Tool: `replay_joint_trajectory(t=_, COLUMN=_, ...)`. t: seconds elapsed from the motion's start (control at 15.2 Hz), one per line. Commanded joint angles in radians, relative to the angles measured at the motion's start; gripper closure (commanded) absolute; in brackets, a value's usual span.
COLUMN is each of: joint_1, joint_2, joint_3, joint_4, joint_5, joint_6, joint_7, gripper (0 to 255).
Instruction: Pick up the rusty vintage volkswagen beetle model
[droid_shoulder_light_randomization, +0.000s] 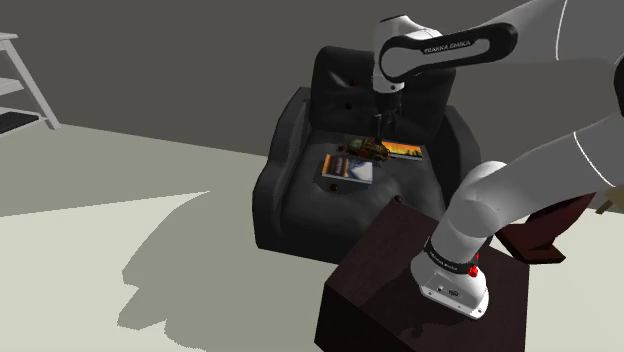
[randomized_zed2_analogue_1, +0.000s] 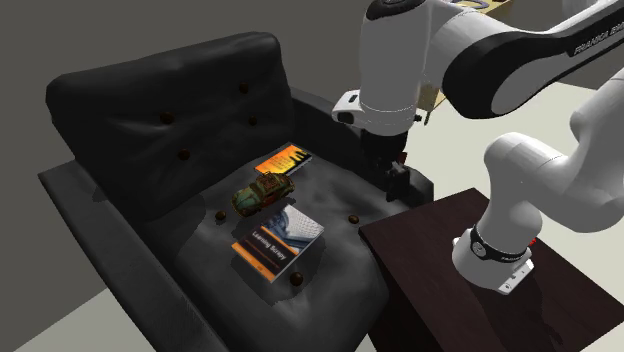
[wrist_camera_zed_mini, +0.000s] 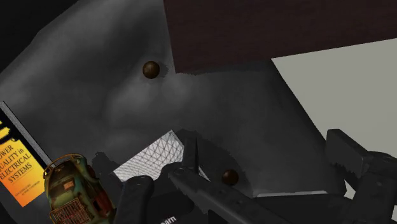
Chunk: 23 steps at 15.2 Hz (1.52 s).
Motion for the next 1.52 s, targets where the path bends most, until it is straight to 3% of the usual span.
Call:
replay_joint_trajectory(t=0.0, joint_1=-0.012, joint_2=0.048, joint_3=-0.034, joint_4=0.001, joint_5=-0.031, joint_6=0.061, joint_7=-0.041, gripper=0)
replay_joint_trajectory(t=0.4, joint_1=-0.04, joint_2=0.217, joint_3=-0.131, joint_4=0.042, joint_5=-0.093, joint_6=0.23, joint_7=-0.153, gripper=0)
replay_joint_trajectory(t=0.73, joint_1=-0.057, joint_2=0.384, joint_3=-0.202, joint_4=0.113, joint_5=-0.103, joint_6=0.363, joint_7=-0.253, gripper=0)
replay_joint_trajectory(t=1.06, joint_1=-0.076, joint_2=0.568, joint_3=-0.256, joint_4=0.216, joint_5=-0.065, joint_6=0.48, joint_7=-0.367, gripper=0)
replay_joint_trajectory(t=1.45, joint_1=-0.127, joint_2=0.798, joint_3=-0.276, joint_4=0.379, joint_5=0.033, joint_6=0.581, joint_7=-0.518, gripper=0)
